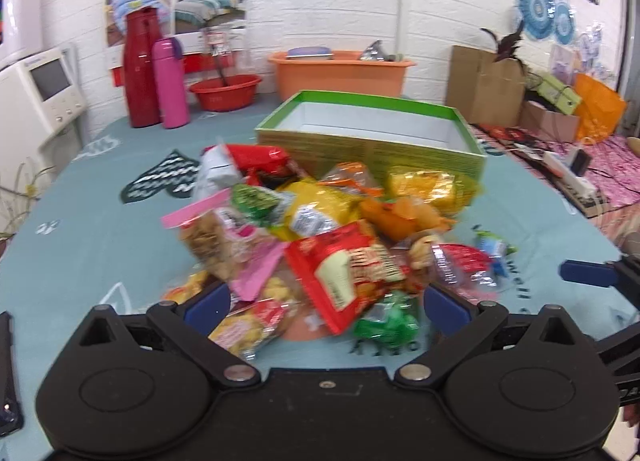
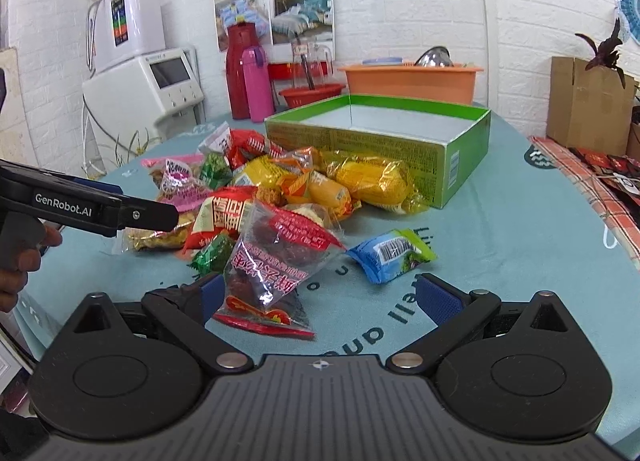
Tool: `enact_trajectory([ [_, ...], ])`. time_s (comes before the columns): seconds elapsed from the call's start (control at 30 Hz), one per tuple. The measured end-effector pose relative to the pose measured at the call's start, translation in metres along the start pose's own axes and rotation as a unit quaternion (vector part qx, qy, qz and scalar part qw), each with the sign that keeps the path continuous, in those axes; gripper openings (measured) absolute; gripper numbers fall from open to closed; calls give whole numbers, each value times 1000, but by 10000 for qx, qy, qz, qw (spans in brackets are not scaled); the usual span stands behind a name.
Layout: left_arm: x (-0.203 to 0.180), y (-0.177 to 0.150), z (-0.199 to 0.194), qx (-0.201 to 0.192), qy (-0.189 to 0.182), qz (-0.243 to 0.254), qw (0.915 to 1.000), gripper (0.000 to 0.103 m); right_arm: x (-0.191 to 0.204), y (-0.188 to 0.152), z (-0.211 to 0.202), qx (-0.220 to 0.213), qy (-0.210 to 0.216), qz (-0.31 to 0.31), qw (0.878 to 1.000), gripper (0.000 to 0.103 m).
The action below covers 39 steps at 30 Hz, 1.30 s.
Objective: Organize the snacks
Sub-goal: 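Grasp the red-labelled bag of dates with the left gripper and lift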
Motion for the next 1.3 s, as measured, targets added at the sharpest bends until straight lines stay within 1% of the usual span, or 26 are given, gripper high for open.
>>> enact_trajectory([
  [0.07, -16, 2, 1, -18, -253, 169, 9995, 103, -5, -3, -2, -167, -67, -56, 9998, 103],
  [0.13, -34, 3, 6, 53, -511, 315, 9982, 103, -12, -9, -1, 15, -208, -170, 9996, 103],
  [0.23, -61, 4, 18, 209, -831, 517, 9950, 103, -28, -14, -3, 91, -575, -279, 9979, 103],
  [0.33, -82, 5, 31, 319, -968, 717, 9922, 103, -47, -15, -10, 36, -936, -232, 9953, 103],
  [0.43, -89, 6, 44, 442, -973, 765, 9913, 103, -61, -16, -13, -16, -988, -84, 9951, 103],
  [0.53, -91, 5, 54, 603, -1008, 746, 9903, 103, -67, -19, -10, 7, -884, -17, 9961, 103],
  [0.63, -89, 1, 62, 874, -1213, 624, 9868, 103, -66, -19, -2, 75, -756, -30, 9971, 103],
  [0.67, -89, 0, 62, 876, -1239, 625, 9864, 99, -66, -19, -1, 81, -702, -33, 9975, 103],
  [0.7, -89, -1, 62, 864, -1243, 664, 9862, 93, -65, -18, 1, 84, -654, -34, 9978, 103],
  [0.73, -89, -2, 63, 931, -1268, 687, 9852, 74, -65, -17, 2, 79, -593, -36, 9982, 103],
  [0.77, -89, -4, 65, 1078, -1334, 649, 9830, 57, -65, -17, 2, 71, -529, -32, 9986, 103],
  [0.8, -88, -5, 66, 1107, -1415, 600, 9819, 56, -64, -17, 3, 66, -460, -19, 9989, 103],
  [0.93, -82, -3, 62, 1240, -1774, 352, 9757, 58, -56, -22, 5, 189, -107, -53, 9998, 103],
  [1.0, -79, -2, 61, 1248, -1858, 258, 9743, 57, -48, -24, 3, 213, 113, -41, 9997, 103],
  [1.13, -77, -1, 59, 1278, -2102, 107, 9692, 57, -19, -26, 9, 387, 781, -85, 9962, 103],
  [1.2, -77, -2, 57, 1253, -2117, 164, 9691, 55, -6, -23, 13, 382, 839, -198, 9955, 103],
  [1.23, -78, -2, 56, 1226, -2136, 182, 9690, 53, 0, -22, 16, 395, 863, -254, 9952, 97],
  [1.27, -77, -2, 55, 1182, -2099, 180, 9704, 54, 6, -20, 20, 400, 924, -331, 9944, 87],
  [1.3, -76, -1, 51, 1084, -2038, 204, 9728, 55, 11, -19, 22, 419, 967, -392, 9937, 71],
])
Point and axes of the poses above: each gripper's, at about its wrist camera, not at the fingertips, and z roughly the way its jaws point, x to its left, y to its top, the point moved 8 cm from there along z, roughly the way its jaws point, and after that the axes turned 12 degrees about x, right-handed, at the moved point
